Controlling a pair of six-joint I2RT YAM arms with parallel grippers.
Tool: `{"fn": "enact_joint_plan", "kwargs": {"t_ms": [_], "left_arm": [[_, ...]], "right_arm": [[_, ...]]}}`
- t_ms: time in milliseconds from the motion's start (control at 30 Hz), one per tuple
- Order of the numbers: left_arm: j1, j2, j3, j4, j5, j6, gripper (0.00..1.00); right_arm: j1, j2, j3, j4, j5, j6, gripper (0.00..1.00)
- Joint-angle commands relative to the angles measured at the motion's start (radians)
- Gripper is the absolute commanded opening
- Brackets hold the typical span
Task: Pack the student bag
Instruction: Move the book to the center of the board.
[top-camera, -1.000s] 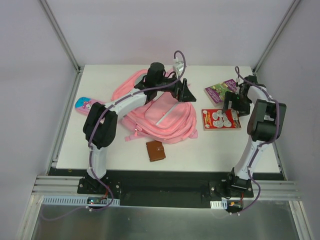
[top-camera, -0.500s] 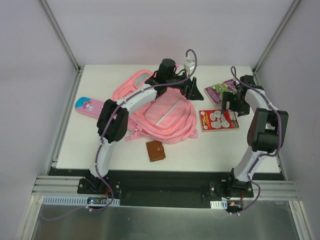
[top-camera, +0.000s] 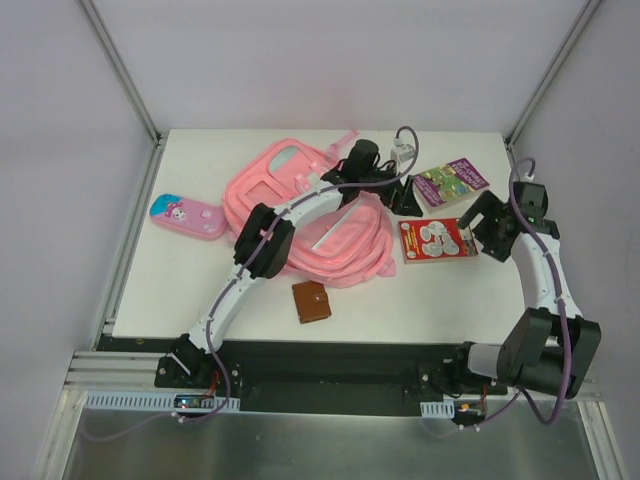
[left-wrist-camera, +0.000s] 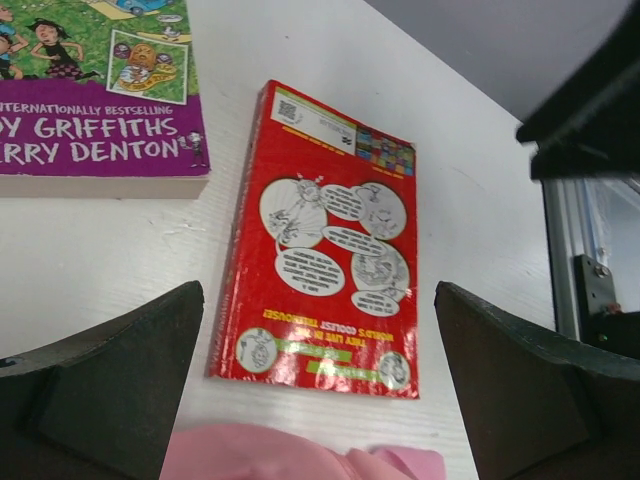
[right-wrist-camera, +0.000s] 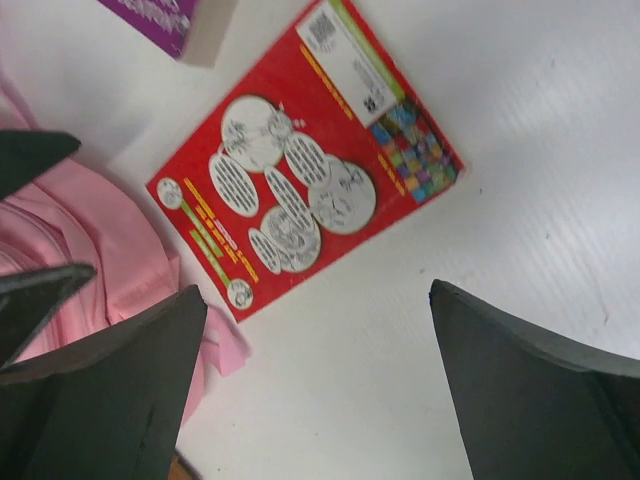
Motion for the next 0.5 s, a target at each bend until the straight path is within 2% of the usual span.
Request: {"fn": "enact_joint_plan", "kwargs": {"t_ms": [0, 67, 233, 333, 467], "left_arm": [[-0.013, 0.054, 0.086, 0.044, -0.077, 0.028, 0.99], [-0.012, 0.071, 0.075, 0.064, -0.119, 0.029, 0.99], [-0.006, 0.110, 0.101, 0.146, -0.110, -0.068, 0.99], [-0.009, 0.112, 0.108, 0.125, -0.139, -0.096, 0.99], [-0.007, 0.140, 0.124, 0.085, -0.078, -0.162, 0.99]], "right_arm": [[-0.024, -0.066, -0.115, 0.026, -0.081, 0.175, 0.96], [-0.047, -0.088, -0.179, 0.040, -0.126, 0.226, 0.96], [-0.060, -0.126, -0.263, 0.112, -0.176, 0.298, 0.96], [-0.060, -0.105, -0.279, 0.152, -0.201, 0.322, 0.96], [-0.060, -0.083, -0.284, 0.167, -0.198, 0.316, 0.96]]}}
